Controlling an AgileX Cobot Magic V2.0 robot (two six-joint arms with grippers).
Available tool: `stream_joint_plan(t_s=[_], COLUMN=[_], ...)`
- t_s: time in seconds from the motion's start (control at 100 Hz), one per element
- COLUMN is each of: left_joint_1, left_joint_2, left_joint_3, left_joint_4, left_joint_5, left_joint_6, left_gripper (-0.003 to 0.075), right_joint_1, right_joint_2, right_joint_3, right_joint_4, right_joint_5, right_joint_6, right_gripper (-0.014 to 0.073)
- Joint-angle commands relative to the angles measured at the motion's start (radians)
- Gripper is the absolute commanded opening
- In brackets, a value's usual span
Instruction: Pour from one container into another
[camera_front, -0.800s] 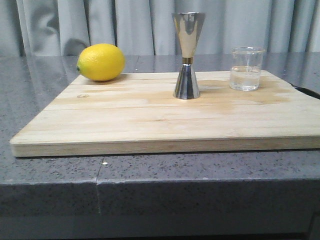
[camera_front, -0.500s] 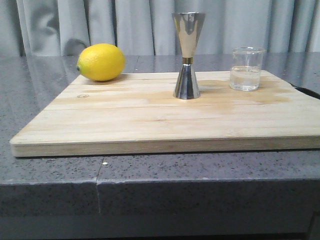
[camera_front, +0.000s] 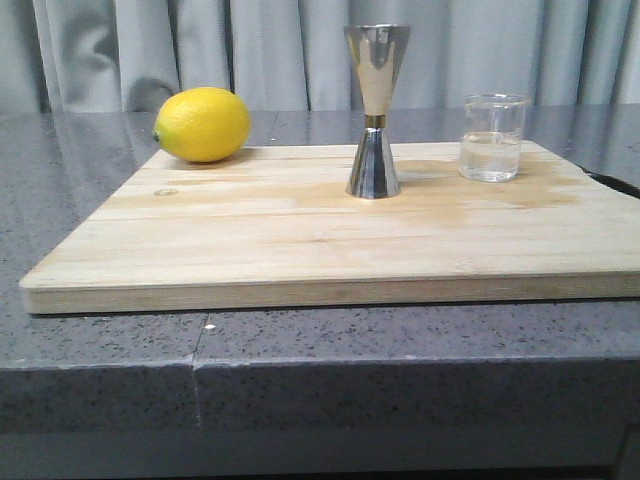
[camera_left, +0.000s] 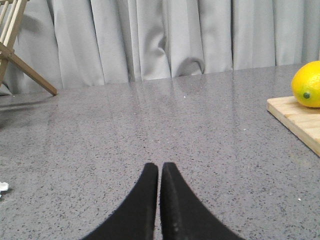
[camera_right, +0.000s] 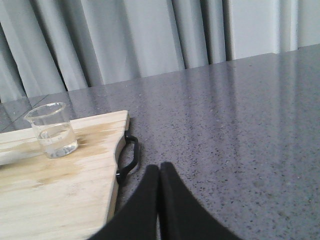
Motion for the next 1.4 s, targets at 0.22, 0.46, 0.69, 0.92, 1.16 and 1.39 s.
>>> stream_joint_plan(t_s=[0.22, 0.46, 0.69, 0.92, 1.16, 1.39], left_joint_1=[0.002, 0.002, 0.002, 0.002, 0.002, -0.033], left_joint_2=[-0.025, -0.025, -0.025, -0.025, 0.065, 0.38], left_joint_3=[0.036, 0.036, 0.021, -0.021, -0.29, -0.593], left_joint_4=[-0.046, -0.399, -0.474, -0.464, -0.345, -0.478], left_joint_5=[-0.127, -0.307, -0.385, -0.356, -0.028, 0.257], left_joint_6=[-0.008, -0.008, -0.012, -0.264, -0.261, 0.16], left_gripper=[-0.0019, -0.0019, -0.0019, -0.0019, -0.002, -0.0019], right_joint_1=[0.001, 0.001, 0.001, 0.001, 0.001, 0.001], right_joint_2=[-0.015, -0.015, -0.015, -0.007, 0.189, 0.548], right_joint_3=[0.026, 0.026, 0.015, -0.149, -0.462, -0.647], right_joint_4=[-0.003, 0.002, 0.002, 0.002, -0.015, -0.015], right_joint_5=[-0.218, -0.416, -0.589, -0.317, 0.131, 0.164], right_joint_6=[-0.009, 0.007, 0.09, 0.115, 0.084, -0.068], right_gripper=[-0.0075, -0.0075, -0.0075, -0.0075, -0.0075, -0.0075])
